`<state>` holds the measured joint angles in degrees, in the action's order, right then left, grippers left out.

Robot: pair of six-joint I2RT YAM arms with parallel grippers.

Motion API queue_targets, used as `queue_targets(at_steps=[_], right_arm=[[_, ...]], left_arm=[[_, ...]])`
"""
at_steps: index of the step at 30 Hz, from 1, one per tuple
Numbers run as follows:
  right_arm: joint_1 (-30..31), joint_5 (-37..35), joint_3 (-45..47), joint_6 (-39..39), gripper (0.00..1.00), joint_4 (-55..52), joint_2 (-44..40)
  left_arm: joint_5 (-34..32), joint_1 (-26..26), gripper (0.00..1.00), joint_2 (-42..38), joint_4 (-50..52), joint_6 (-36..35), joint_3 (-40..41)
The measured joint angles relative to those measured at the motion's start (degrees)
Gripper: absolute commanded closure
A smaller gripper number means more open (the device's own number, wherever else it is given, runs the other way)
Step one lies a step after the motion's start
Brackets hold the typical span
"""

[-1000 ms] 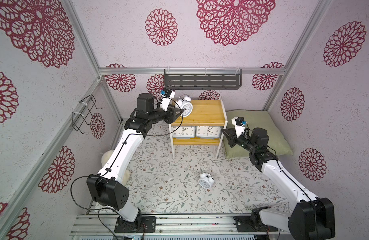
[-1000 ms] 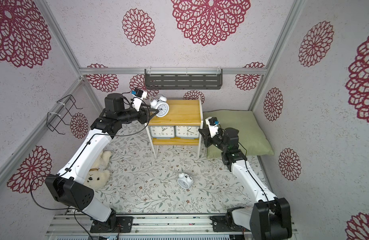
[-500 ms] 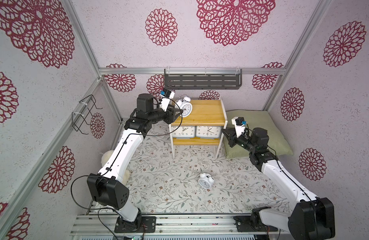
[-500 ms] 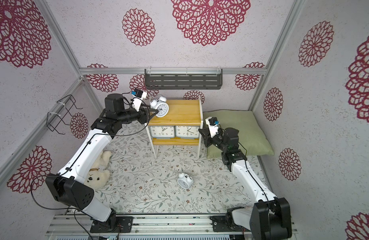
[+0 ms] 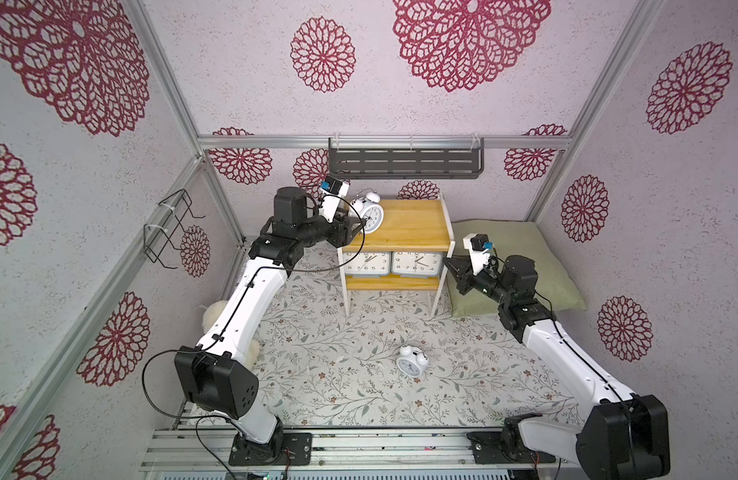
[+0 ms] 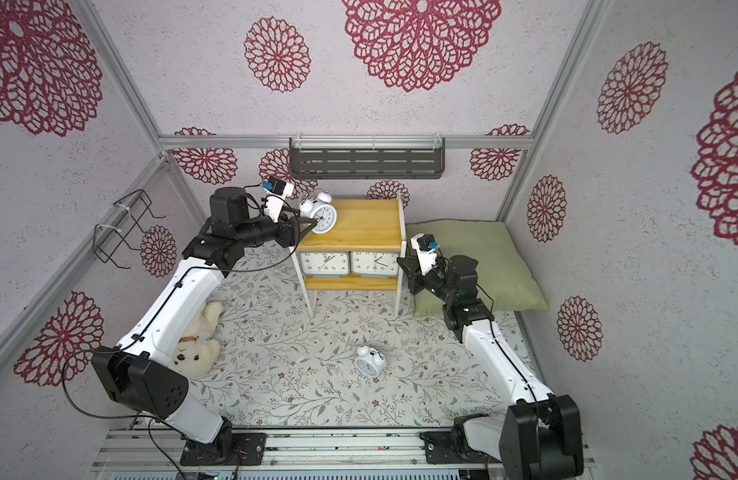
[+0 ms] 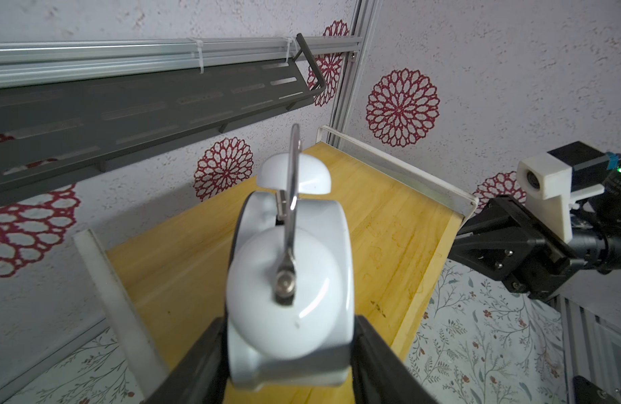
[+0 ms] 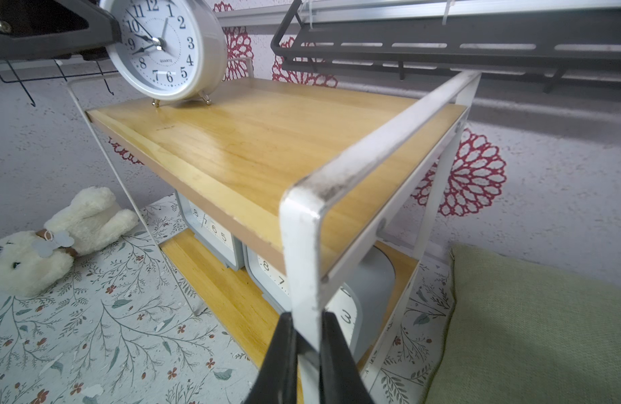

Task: Place the alarm clocks on the shelf by style
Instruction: Place the alarm on the shelf.

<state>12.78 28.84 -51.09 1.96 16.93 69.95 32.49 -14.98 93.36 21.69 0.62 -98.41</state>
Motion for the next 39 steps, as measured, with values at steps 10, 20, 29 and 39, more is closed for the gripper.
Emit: queue_targets(at_steps=[10, 20, 29, 39], right_arm=[[0.00, 0.24, 0.00, 0.00, 0.89, 0.17, 0.11], [-0.04, 0.39, 0.00, 0.00, 0.89, 0.24, 0.17], [-0.15, 0.98, 0.00, 0.00, 0.89, 1.01, 0.66], [-0.15, 1.27, 0.00, 0.00, 0.89, 1.20, 0.74]], left_arm=[[-0.07, 0.02, 0.24, 0.26, -0.07, -0.04, 0.00], [-2.01, 0.04, 0.23, 0.26, -0.02, -1.49, 0.00], [-5.20, 0.04, 0.23, 0.00, 0.00, -2.80, 0.07], [-10.16, 0.04, 0.23, -2.58, 0.07, -4.59, 2.27]])
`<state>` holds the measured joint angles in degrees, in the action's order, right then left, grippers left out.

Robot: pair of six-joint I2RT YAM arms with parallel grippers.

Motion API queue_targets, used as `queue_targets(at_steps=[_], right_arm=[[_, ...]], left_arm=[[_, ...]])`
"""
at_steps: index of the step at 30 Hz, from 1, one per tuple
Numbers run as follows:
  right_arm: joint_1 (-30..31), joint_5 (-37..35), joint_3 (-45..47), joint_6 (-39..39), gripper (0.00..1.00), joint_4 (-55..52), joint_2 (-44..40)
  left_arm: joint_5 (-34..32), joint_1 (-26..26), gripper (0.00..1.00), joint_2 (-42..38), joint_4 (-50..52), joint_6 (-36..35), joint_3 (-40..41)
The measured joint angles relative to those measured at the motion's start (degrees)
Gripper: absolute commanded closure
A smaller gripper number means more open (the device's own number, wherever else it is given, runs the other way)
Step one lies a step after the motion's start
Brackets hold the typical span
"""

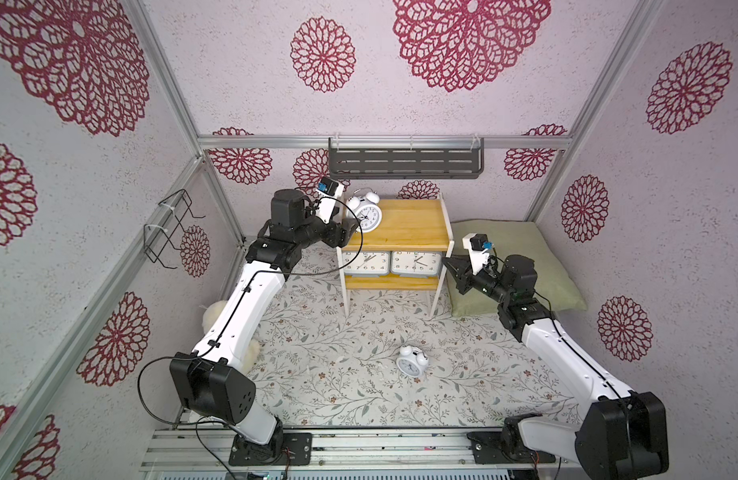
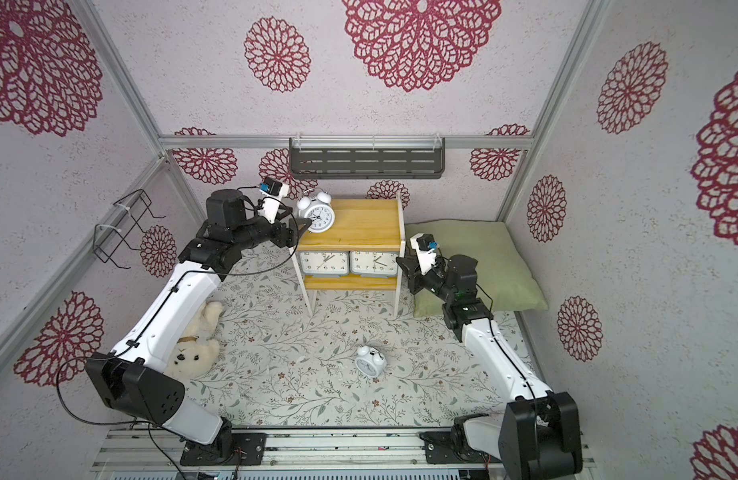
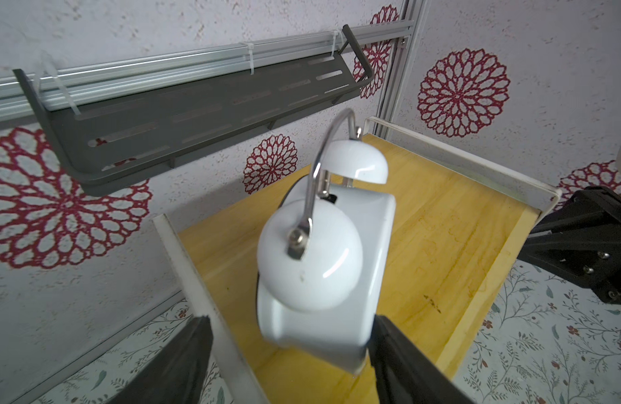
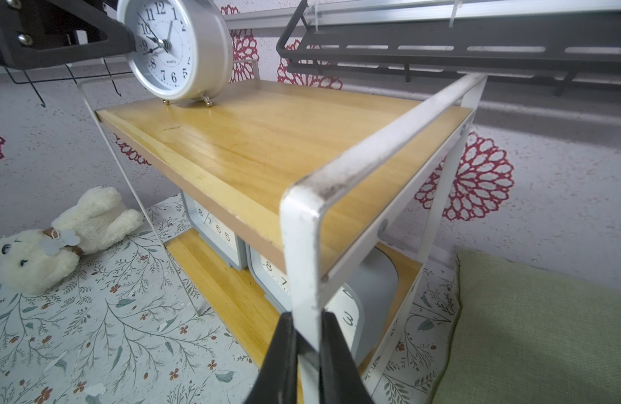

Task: Place the alarm clocks on the shelf by style
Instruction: Place the alarm on the shelf.

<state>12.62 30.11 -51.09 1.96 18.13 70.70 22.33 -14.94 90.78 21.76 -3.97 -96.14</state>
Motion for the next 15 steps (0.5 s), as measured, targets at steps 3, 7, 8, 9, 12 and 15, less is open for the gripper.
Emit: queue_targets(at_steps=[3, 7, 8, 9, 12, 15], right_arm=[[0.00, 0.00, 0.00, 0.00, 0.89, 0.00, 0.00], [0.00, 0.00, 0.02, 0.00, 0.89, -0.02, 0.00], [0.00, 0.00, 0.00, 0.00, 0.89, -0.02, 0.00], [0.00, 0.00, 0.00, 0.00, 0.89, -0.02, 0.00], [0.00, 0.00, 0.00, 0.00, 0.89, -0.02, 0.00], [0.00, 0.00, 0.00, 0.00, 0.89, -0.02, 0.00]], left_arm=[[-1.31, 0.00, 0.23, -0.94, 0.00, -0.55, 0.52], [-2.58, 0.00, 0.23, -1.64, -0.09, -0.83, 0.79], [-2.75, 0.00, 0.23, -1.77, -0.13, -0.94, 0.96], [-2.99, 0.00, 0.22, -1.86, -0.11, -0.96, 1.11], [-3.72, 0.00, 0.22, -1.90, -0.15, -0.98, 1.38], [-4.15, 0.00, 0.22, -1.90, -0.13, -0.98, 1.44]])
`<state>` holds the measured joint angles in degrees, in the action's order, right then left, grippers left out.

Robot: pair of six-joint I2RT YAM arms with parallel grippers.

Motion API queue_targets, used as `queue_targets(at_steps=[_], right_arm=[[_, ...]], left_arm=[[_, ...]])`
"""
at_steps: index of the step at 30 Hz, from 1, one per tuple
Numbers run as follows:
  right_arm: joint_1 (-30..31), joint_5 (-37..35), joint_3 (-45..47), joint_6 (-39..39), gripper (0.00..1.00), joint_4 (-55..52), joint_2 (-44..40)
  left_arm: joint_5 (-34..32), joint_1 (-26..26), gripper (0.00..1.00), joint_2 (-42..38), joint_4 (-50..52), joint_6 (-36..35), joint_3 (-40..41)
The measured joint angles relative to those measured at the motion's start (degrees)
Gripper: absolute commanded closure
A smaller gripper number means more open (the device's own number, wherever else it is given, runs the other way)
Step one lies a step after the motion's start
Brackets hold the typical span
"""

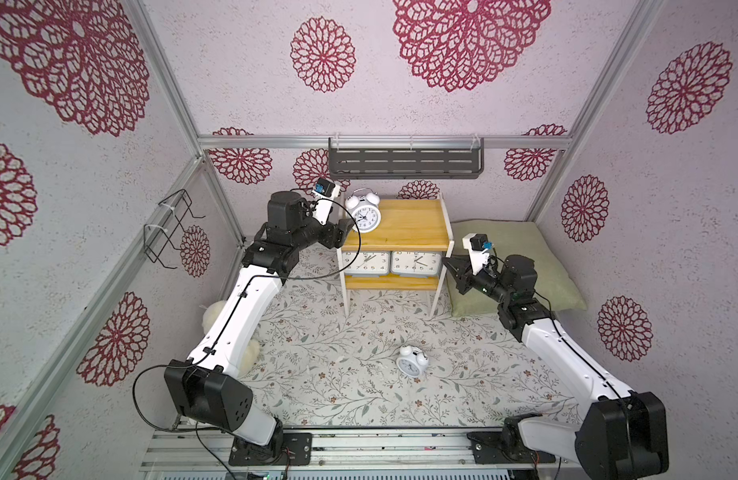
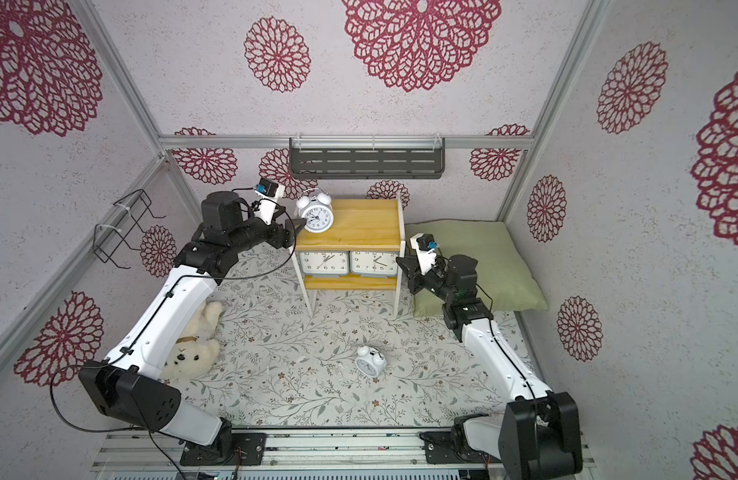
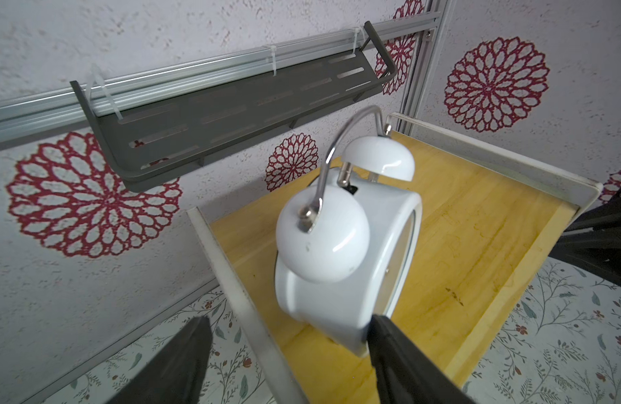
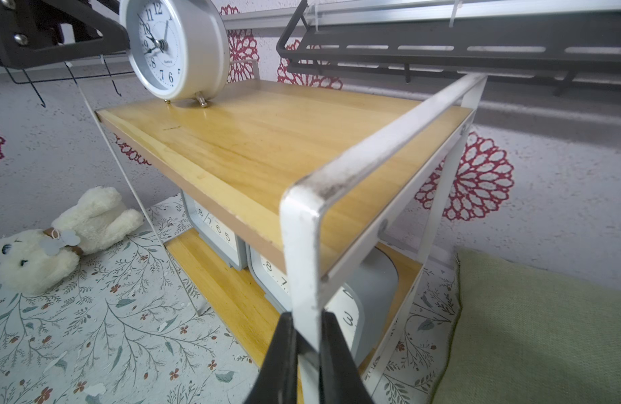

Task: Place the alarm clocks on the shelf by style
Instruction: Place the alarm on the shelf, then pick up the alarm from the center of the board.

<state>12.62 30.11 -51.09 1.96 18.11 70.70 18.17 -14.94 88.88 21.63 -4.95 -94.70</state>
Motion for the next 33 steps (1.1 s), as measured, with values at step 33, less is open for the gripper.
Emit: queue_targets(at_steps=[33], right_arm=[[0.00, 0.00, 0.00, 0.00, 0.89, 0.00, 0.00]], left_arm=[[-3.50, 0.00, 0.21, 0.00, -0.28, -0.81, 0.37]])
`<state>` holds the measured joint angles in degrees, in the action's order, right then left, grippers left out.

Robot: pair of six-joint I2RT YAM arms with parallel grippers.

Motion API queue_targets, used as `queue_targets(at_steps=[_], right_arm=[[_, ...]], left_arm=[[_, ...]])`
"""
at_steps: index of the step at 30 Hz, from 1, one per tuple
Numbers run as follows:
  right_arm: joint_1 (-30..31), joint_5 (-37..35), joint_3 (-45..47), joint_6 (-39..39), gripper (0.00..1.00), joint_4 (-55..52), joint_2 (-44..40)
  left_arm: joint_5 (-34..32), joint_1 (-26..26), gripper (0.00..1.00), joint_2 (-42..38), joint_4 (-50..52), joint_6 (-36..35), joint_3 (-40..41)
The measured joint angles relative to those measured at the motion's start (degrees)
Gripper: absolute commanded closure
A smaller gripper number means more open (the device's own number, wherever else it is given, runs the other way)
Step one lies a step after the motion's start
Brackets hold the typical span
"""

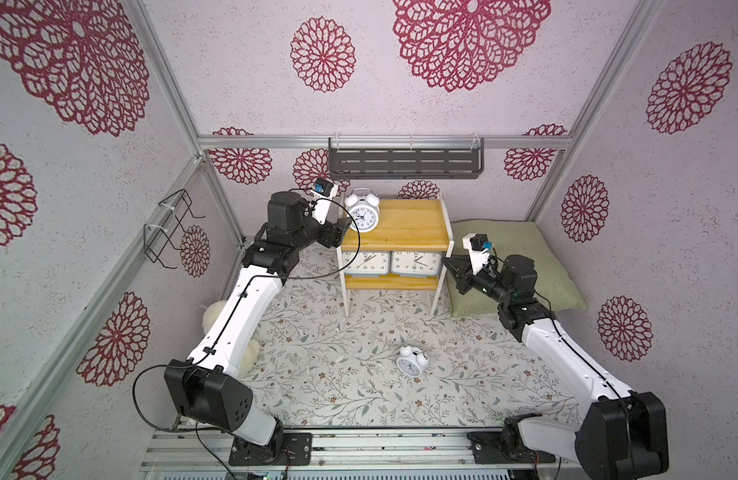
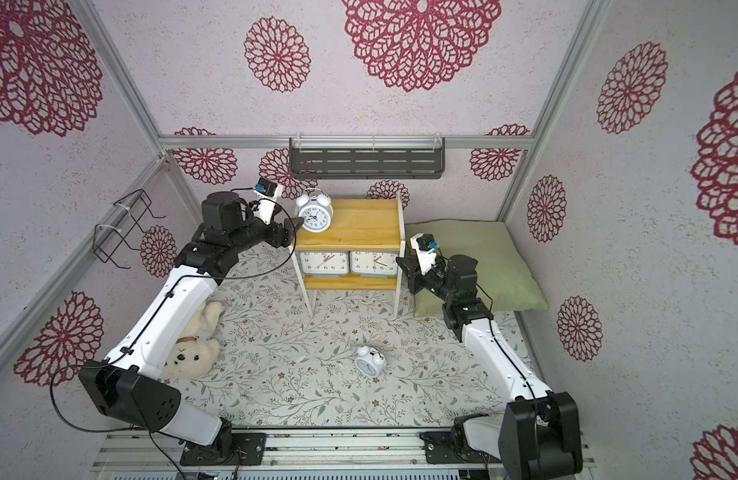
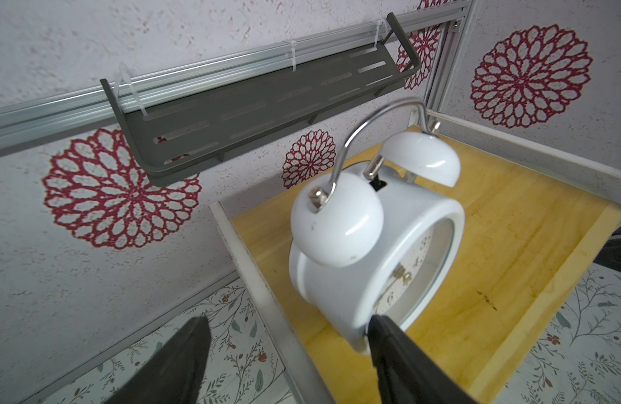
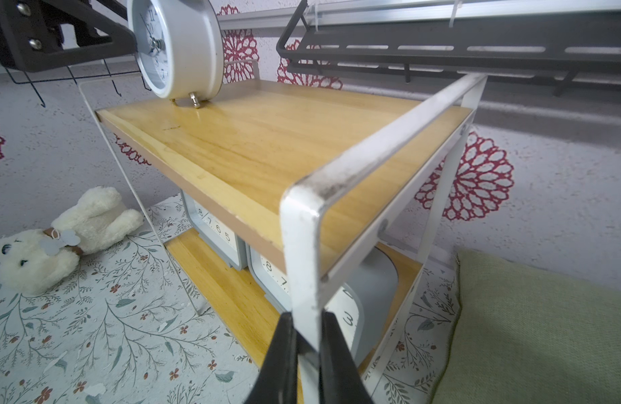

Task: Place the alarm clocks on the shelf by style
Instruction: Pick up the alarm from the center of the board.

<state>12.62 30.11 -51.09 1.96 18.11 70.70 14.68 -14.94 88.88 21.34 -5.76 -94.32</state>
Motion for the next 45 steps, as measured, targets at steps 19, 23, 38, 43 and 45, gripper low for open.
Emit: queue_targets(at_steps=[19, 23, 38, 43, 45], right_arm=[[0.04, -1.60, 0.04, -0.37, 0.61, -0.52, -0.24], [0.07, -2.95, 0.15, 0.04, 0.48, -1.55, -1.49], [0.07, -4.98, 10.19, -0.28, 0.38, -7.78, -17.86], [0.79, -4.24, 16.98, -3.23, 0.38, -10.80, -26.49], [1.75, -4.17, 19.12, -4.72, 0.38, -12.55, -29.09]], left_arm=[[0.04, 0.00, 0.14, -3.32, -0.11, -0.57, 3.23], [0.35, 0.00, 0.12, -8.09, -0.24, -1.14, 5.95], [0.59, -0.07, 0.14, -25.88, -3.56, 2.78, 23.39], [0.63, -0.81, 0.15, -30.49, -4.79, 6.23, 31.69], [0.63, -1.53, 0.15, -31.98, -5.22, 7.48, 34.77]])
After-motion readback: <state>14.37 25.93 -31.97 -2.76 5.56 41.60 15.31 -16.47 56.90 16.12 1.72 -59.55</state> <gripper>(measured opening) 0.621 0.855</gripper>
